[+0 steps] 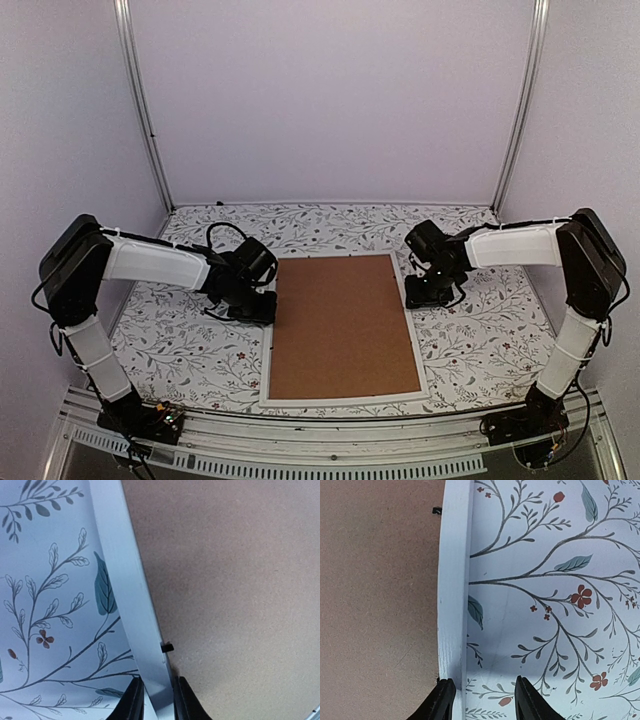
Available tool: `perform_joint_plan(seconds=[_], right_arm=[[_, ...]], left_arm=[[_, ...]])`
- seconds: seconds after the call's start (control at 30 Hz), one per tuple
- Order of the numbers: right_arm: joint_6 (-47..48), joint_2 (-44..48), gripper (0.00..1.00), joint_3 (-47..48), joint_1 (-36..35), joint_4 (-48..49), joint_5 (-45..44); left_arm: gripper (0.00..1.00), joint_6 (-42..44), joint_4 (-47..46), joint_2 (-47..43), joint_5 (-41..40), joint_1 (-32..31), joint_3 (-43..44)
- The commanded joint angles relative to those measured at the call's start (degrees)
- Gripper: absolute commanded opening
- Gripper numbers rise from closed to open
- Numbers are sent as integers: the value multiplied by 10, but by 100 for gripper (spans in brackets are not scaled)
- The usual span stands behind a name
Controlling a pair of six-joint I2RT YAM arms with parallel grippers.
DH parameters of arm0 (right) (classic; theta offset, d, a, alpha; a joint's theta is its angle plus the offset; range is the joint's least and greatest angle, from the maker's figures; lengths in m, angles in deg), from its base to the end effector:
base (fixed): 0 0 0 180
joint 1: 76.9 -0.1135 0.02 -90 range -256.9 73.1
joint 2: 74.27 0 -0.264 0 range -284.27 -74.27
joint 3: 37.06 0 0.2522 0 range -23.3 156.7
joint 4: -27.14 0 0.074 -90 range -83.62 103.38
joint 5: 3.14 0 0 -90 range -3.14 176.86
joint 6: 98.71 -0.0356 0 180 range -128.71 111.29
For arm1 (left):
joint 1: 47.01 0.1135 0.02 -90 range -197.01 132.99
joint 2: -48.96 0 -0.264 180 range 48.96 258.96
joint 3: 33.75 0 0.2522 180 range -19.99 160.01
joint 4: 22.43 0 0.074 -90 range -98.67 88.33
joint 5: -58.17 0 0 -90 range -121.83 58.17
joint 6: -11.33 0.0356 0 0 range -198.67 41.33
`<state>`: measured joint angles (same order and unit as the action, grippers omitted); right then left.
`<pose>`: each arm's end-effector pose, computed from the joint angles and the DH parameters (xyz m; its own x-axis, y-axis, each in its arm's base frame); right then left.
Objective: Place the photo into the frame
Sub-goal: Press the fastener onto the backboard.
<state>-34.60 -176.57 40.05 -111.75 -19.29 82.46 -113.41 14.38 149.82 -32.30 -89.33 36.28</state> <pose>0.2797 0.1915 0.1602 -0.9407 -0.1245 -0.3155 -0.1546 0.9853 0.0722 0.2427 -0.2206 0.1422 -0.9442 0.0891 -0.3169 0.1617 0.9641 -0.2106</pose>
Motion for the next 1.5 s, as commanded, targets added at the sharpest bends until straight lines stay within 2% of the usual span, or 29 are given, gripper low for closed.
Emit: perform_joint_plan(seconds=[0.0, 0.6, 1.03, 1.27, 1.47], right_arm=[[4, -1, 45, -2, -1, -3, -8], [-9, -43, 45, 23, -35, -18, -27], [-40, -93, 45, 49, -88, -47, -60], [-55, -120, 45, 74, -112, -85, -114], [-57, -65, 45, 64, -111, -90, -126]], left_arm=[[21, 9, -1, 15, 6, -9, -15], [21, 8, -5, 16, 6, -10, -19], [21, 8, -8, 16, 6, -10, -20], [22, 7, -8, 12, 6, -10, -25], [21, 6, -7, 5, 6, -10, -27]])
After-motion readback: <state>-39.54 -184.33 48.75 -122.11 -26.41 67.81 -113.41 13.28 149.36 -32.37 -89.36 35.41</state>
